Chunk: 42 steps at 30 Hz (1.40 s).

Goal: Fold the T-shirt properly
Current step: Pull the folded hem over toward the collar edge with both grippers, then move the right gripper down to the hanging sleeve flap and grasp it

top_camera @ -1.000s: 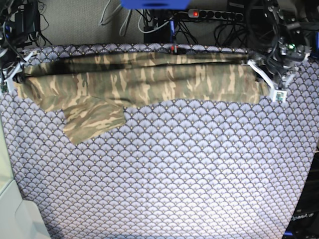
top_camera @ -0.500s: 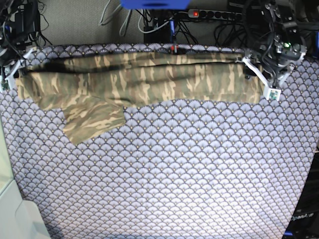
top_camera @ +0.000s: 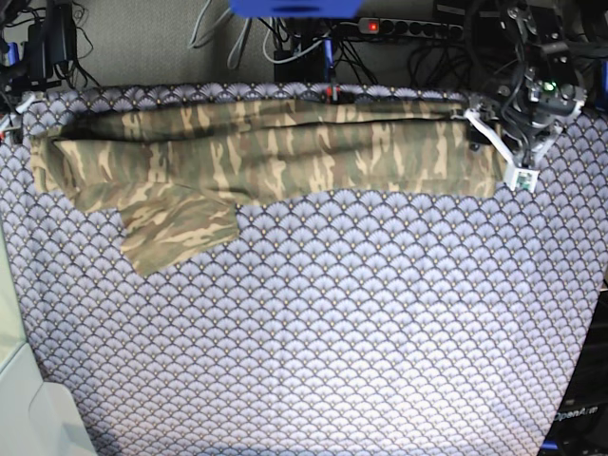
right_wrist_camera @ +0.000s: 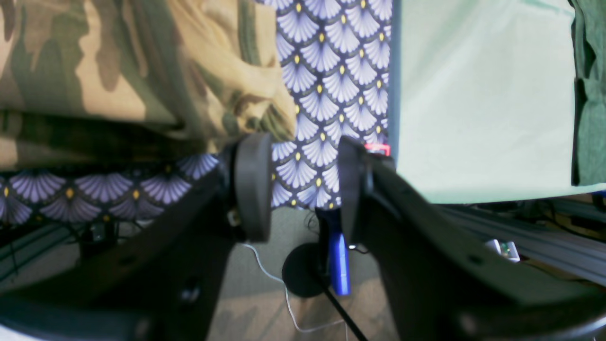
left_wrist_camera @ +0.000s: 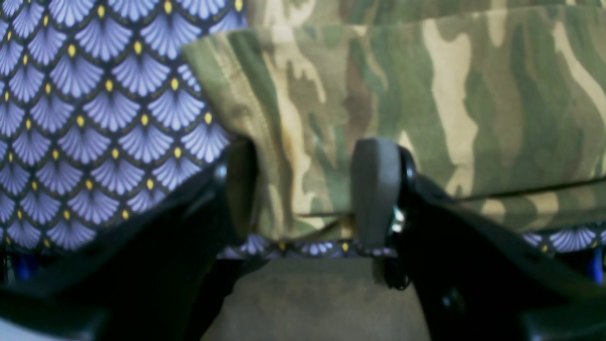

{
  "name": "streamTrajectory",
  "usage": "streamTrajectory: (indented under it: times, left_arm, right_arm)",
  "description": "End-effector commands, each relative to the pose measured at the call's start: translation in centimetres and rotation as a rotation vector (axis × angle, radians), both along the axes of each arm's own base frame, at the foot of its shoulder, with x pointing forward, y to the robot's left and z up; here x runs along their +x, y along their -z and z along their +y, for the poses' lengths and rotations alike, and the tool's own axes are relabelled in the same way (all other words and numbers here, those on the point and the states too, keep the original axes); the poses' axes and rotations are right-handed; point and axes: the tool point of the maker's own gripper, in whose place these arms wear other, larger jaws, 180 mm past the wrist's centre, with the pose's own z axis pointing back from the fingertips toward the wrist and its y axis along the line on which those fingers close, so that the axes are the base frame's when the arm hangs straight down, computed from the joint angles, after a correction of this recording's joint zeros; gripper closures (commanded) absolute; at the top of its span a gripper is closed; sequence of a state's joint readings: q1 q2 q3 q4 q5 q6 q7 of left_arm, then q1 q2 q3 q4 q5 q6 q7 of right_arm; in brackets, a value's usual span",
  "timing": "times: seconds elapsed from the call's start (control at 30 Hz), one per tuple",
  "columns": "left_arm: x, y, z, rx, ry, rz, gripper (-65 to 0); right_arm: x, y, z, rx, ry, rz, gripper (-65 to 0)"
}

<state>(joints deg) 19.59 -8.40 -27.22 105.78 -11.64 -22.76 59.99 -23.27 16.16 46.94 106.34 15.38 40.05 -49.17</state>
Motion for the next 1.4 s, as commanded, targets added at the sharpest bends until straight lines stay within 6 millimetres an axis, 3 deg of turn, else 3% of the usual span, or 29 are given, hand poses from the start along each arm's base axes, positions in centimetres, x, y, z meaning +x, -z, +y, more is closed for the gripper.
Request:
streamTrajectory:
  times: [0.0, 0.2, 0.4, 0.6, 0.7, 0.8, 0.97, 1.17, 1.37]
  left_arm:
    - [0.7, -0.8, 0.1, 0.008, 0.010, -0.033, -32.6]
    - [0.6, -0.8, 0.3, 0.011, 0.006, -0.033, -32.6]
    - [0.6, -0.7, 0.3, 0.014, 0.005, -0.029, -32.6]
    - [0.2, 0.7, 0.6, 0.000, -0.010, 0.010, -32.6]
    - [0.6, 0.6, 1.0, 0.005, 0.001, -0.017, -32.6]
    - [0.6, 0.5, 1.2, 0.011, -0.005, -0.025, -32.6]
    - [0.4, 1.2, 2.4, 0.023, -0.010, 0.004, -32.6]
    - [1.0, 2.1, 3.9, 0.031, -0.025, 0.030, -32.6]
    - [2.4, 2.3, 4.6, 0.030, -0.035, 0.028, -32.6]
  right_arm:
    - [1.7, -2.1, -0.1, -0.034, -0.025, -0.067, -24.4]
    - [5.2, -3.6, 1.5, -0.045, -0.055, -0.073, -24.3]
    - [8.6, -2.5, 6.2, 0.015, -0.160, -0.039, -23.3]
    - [10.6, -1.6, 10.6, 0.081, -0.248, -0.048, -11.0]
    - [10.5, -0.4, 11.4, 0.105, -0.267, -0.021, -7.3]
    - [9.6, 2.4, 10.6, 0.155, -0.234, 0.052, -6.9]
    - [7.4, 7.1, 7.6, 0.238, -0.152, 0.130, -6.5]
    - [4.9, 7.5, 3.9, 0.233, -0.054, 0.103, -6.5]
    - [4.4, 8.5, 2.6, 0.246, -0.032, 0.122, -6.5]
